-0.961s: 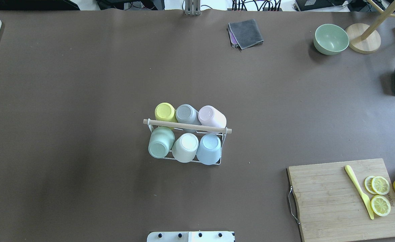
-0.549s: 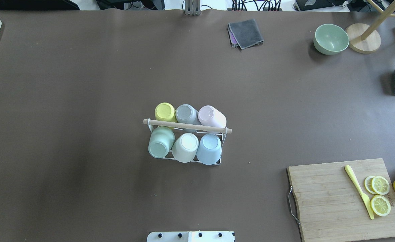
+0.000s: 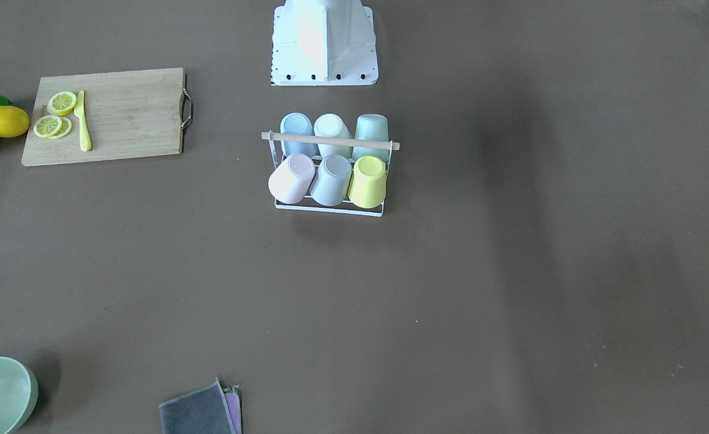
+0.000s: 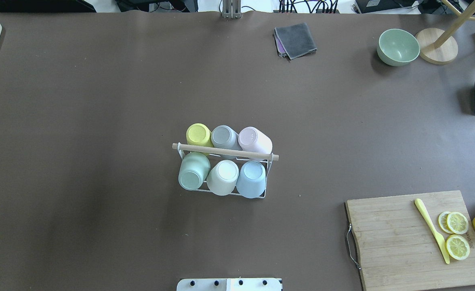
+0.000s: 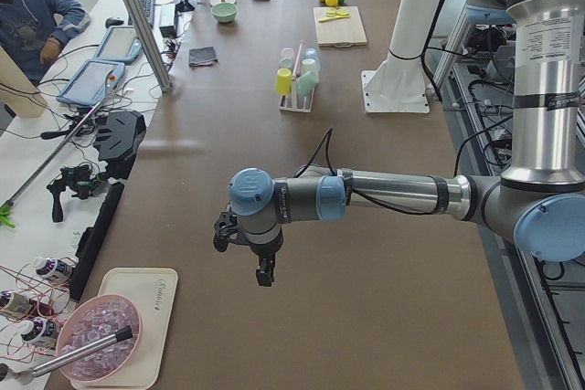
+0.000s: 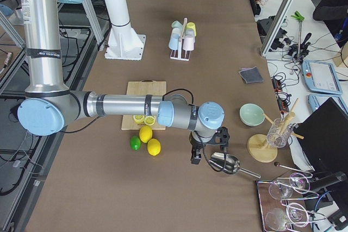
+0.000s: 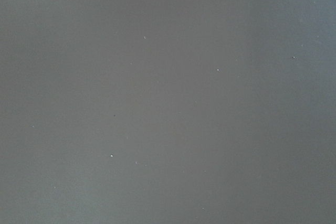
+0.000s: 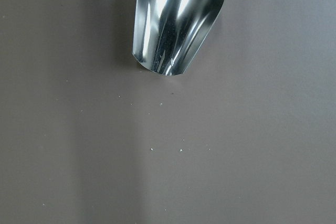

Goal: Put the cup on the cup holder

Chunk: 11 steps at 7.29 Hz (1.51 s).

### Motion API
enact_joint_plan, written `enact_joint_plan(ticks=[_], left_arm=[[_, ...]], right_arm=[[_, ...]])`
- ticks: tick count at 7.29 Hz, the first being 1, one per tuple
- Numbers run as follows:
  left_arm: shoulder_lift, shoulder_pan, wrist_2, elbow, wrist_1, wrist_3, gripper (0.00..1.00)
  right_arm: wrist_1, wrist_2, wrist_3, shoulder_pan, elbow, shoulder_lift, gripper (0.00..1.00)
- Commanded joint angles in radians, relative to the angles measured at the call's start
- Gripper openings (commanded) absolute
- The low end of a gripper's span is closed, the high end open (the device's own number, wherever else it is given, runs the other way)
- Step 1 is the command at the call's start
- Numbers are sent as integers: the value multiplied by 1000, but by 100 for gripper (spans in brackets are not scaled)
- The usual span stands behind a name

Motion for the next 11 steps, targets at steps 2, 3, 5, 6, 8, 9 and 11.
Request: enact_joint_plan(ticks=[2,3,5,6,8,9,11], left_arm=[[2,-1,2,-9,0,-1,98],[3,-3,2,-13,2,-1,98],[3,-3,2,-15,2,0,98],[3,-4,2,-15,2,0,98],[3,-4,2,-15,3,0,98],[3,-4,2,-15,3,0,98],[3,-4,2,-15,3,0,98]], right_arm=[[2,0,0,-3,3,3,100],[-3,0,0,-2,9,12,100],[-3,-6,0,-2,6,11,100],[-3,-6,0,-2,7,14,100],[-5,4,0,8,10,12,100],[-6,6,0,9,13,11,100],[-6,6,0,9,15,5,100]])
